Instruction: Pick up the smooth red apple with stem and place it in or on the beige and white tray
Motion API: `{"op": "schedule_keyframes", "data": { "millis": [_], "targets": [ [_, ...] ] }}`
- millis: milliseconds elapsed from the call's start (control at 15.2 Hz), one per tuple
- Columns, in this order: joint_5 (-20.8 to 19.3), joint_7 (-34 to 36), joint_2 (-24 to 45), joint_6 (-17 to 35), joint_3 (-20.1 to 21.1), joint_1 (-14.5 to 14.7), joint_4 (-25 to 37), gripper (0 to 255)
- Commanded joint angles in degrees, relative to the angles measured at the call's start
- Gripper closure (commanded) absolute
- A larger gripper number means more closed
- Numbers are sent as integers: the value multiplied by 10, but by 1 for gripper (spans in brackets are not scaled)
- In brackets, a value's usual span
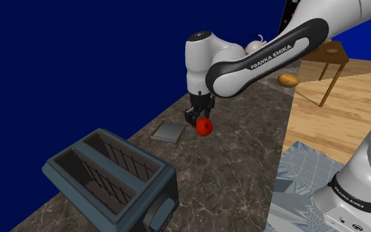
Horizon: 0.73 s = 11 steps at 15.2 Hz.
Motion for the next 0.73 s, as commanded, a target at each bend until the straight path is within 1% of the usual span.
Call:
{"op": "schedule_keyframes", "data": {
  "millis": [0, 660],
  "targets": [
    [6, -5, -9, -13, 1, 0, 5, 255],
    [29, -29, -39, -84, 1, -1, 51, 255]
  ]
}}
